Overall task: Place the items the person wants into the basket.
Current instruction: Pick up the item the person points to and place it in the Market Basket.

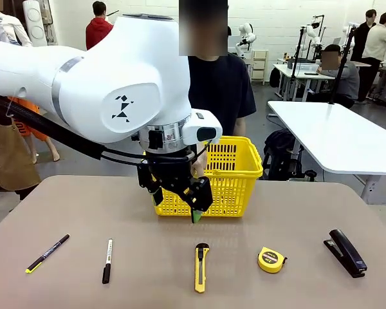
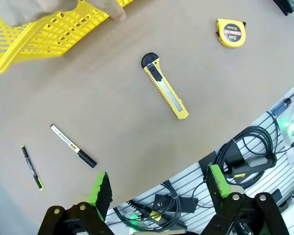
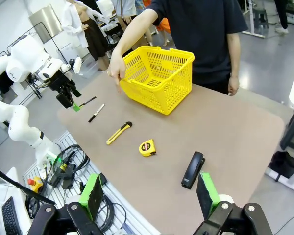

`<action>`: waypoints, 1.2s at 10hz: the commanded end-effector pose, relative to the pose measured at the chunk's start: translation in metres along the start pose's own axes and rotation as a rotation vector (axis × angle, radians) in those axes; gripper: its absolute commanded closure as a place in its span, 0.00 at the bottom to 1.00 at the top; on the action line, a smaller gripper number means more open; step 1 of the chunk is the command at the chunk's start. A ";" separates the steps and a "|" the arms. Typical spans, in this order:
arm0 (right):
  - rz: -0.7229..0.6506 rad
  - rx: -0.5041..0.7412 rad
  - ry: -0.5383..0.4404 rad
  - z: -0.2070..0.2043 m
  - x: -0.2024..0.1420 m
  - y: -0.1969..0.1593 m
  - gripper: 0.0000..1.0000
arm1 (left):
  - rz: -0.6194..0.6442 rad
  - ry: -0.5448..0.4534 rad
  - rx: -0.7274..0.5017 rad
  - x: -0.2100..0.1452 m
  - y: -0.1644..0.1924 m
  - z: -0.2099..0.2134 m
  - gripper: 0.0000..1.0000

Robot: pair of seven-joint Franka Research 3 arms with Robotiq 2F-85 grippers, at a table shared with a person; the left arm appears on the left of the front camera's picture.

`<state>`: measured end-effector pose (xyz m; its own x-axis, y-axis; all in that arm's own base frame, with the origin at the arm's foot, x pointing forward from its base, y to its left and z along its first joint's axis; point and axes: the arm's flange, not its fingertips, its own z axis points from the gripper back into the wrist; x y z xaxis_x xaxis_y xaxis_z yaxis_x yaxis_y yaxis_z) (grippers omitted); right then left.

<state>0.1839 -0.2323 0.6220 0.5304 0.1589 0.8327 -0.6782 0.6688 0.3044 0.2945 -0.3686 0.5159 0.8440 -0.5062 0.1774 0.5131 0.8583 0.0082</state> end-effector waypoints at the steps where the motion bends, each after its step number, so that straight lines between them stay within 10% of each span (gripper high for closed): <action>1: 0.015 0.021 -0.025 -0.001 0.001 -0.001 0.00 | -0.007 0.007 0.011 0.000 -0.001 0.003 0.00; 7: 0.015 0.021 -0.025 -0.001 0.001 -0.001 0.00 | 0.438 -0.029 0.129 0.009 -0.050 -0.110 0.00; 12: 0.015 0.021 -0.025 -0.001 0.001 -0.001 0.00 | 0.532 -0.071 0.117 0.017 -0.052 -0.165 0.00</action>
<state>0.1844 -0.2321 0.6217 0.5316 0.1601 0.8317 -0.6782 0.6687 0.3048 0.3018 -0.4213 0.3655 0.9733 -0.0328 0.2272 0.0212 0.9984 0.0533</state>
